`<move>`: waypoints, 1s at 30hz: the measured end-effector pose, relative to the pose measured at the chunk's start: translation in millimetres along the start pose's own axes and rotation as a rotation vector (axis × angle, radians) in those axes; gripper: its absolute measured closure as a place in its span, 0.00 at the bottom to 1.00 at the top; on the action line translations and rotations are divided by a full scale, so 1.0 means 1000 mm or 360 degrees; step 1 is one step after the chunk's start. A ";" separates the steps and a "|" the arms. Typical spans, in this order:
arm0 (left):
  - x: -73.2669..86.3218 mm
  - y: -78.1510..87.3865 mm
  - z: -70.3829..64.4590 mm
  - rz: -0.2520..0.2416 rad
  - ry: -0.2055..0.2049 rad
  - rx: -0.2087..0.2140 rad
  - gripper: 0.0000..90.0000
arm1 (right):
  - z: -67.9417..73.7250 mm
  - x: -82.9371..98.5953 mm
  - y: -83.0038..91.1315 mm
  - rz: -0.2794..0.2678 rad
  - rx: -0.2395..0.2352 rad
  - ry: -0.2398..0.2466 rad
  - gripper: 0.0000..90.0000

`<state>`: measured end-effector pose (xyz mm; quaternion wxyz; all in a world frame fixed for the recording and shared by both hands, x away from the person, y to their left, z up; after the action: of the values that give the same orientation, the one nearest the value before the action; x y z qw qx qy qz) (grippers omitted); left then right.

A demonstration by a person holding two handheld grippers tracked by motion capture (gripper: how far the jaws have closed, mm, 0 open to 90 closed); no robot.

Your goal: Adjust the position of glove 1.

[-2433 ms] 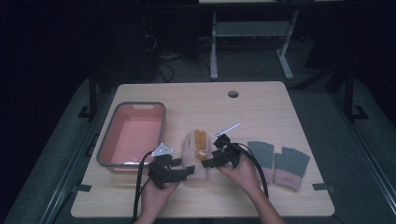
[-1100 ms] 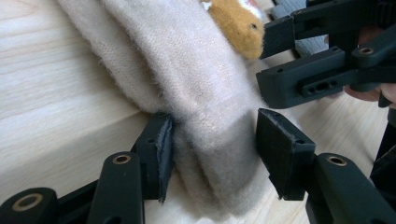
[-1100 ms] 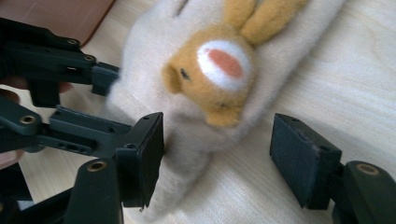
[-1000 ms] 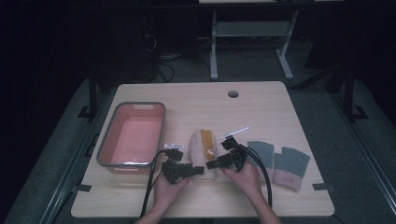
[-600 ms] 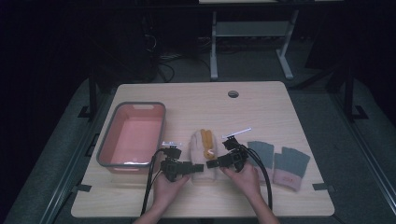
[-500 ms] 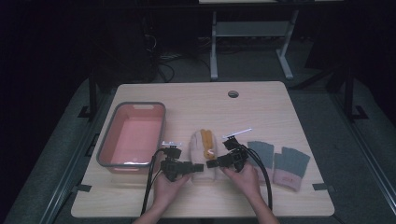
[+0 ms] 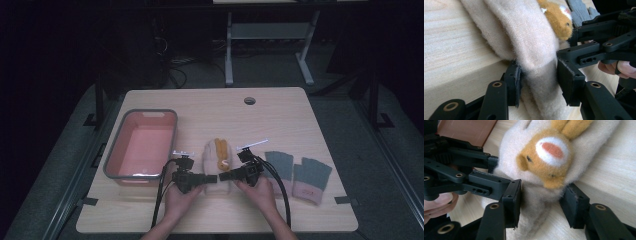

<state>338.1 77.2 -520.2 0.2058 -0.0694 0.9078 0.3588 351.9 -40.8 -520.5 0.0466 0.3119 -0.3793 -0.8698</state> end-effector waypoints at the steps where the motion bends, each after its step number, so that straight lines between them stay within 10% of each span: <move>1: 0.000 0.000 0.000 -0.0004 0.0002 0.0001 0.63 | 0.000 0.000 0.000 0.0000 0.0000 0.0000 0.60; 18: -0.003 -0.001 0.002 0.0020 0.0056 0.0086 0.71 | 0.005 -0.005 -0.001 -0.0006 -0.0053 0.0026 0.79; 30: -0.003 0.000 0.001 0.0010 0.0009 0.0073 0.73 | 0.004 -0.004 0.001 0.0004 -0.0032 0.0037 0.70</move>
<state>341.0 77.9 -520.1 0.2035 -0.0629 0.9166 0.3384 353.1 -37.7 -515.7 0.0552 0.3212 -0.3705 -0.8698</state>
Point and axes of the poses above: each handheld gripper's, and its own axes: y roughly backward along the jaws, x roughly out of its underside, z roughly to its left, the point moved 8 cm from there along -y, roughly forward along the jaws, and after that the axes turned 7 degrees about y, right-handed, at the moved point
